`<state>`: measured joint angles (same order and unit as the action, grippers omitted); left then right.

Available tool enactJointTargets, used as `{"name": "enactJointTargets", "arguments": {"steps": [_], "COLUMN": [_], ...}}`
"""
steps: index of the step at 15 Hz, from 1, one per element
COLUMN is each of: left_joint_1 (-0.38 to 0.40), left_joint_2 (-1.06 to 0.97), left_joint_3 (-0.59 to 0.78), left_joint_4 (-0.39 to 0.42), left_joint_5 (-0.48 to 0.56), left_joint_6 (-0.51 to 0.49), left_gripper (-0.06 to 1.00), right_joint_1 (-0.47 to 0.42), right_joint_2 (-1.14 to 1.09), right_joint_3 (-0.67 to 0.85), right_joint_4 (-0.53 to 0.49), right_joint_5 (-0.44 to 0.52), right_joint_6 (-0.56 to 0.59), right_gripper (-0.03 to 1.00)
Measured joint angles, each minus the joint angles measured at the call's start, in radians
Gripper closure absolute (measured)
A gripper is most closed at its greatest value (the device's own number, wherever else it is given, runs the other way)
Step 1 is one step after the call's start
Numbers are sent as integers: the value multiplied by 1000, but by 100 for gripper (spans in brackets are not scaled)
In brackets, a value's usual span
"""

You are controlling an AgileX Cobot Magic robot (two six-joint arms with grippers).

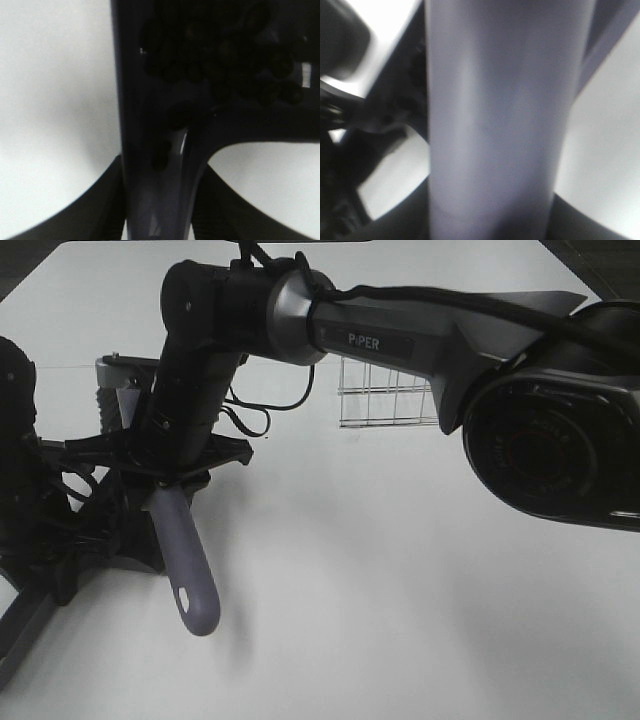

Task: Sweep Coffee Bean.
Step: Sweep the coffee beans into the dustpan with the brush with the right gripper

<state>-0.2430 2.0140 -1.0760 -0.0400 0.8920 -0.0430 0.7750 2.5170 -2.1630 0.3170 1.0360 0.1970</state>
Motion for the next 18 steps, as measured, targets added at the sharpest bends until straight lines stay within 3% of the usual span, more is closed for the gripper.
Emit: {"name": "enactJointTargets", "arguments": {"steps": [2,5,8,11,13,15,18], "left_joint_1": [0,0,0,0,0,0,0], "left_joint_2": [0,0,0,0,0,0,0], "left_joint_3": [0,0,0,0,0,0,0], "left_joint_4": [0,0,0,0,0,0,0], "left_joint_5": [0,0,-1,-1,-3,-4,-5], "left_joint_6": [1,1,1,1,1,1,1], "left_gripper": [63,63,63,63,63,63,63], "right_joint_1": [0,-10,-20,-22,-22,-22,-22], "right_joint_2": [1,7,8,-13,-13,-14,-12], "right_joint_3": [-56,-131,-193,-91,-8,41,49], "right_joint_4": [2,-85,-317,-492,-514,-469,-213], "right_joint_5": [15,111,185,187,190,208,96], "right_joint_6": [0,2,12,28,36,53,23], "right_gripper": [65,65,65,65,65,65,65]}}
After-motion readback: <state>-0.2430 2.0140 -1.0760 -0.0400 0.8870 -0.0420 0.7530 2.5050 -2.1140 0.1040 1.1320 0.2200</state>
